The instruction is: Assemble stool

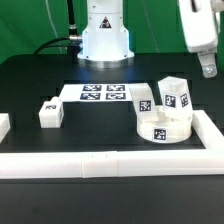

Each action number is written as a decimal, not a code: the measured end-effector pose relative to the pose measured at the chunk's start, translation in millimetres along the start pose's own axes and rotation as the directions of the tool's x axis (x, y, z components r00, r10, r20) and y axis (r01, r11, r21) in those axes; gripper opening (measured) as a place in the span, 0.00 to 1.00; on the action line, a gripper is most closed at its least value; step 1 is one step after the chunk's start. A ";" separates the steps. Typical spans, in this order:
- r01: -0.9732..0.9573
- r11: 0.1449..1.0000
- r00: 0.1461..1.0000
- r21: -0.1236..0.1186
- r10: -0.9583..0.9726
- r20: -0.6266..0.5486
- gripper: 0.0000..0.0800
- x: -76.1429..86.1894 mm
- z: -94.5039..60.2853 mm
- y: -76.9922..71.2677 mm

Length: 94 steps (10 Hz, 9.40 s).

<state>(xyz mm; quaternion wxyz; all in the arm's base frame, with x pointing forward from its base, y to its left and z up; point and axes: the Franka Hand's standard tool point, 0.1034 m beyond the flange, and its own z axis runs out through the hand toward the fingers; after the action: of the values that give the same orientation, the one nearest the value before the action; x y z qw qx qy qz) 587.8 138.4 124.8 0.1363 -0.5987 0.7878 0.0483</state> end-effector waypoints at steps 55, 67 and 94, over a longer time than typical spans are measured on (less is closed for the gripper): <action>0.675 -0.728 -0.704 -0.118 -0.684 0.194 0.80 42.6 23.0 11.0; 0.710 -0.693 -0.665 -0.126 -0.718 0.204 0.42 54.0 30.7 23.5; 0.037 0.999 0.995 -0.038 -0.040 -0.087 0.42 40.5 38.9 23.6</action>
Offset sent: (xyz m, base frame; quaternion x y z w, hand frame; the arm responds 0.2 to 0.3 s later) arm 0.0065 -0.0032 0.0088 -0.1483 0.1671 -0.5043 0.8341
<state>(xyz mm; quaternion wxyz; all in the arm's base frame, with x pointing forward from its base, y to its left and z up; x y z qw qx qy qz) 561.3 116.6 74.4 0.0916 -0.6177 0.7803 0.0334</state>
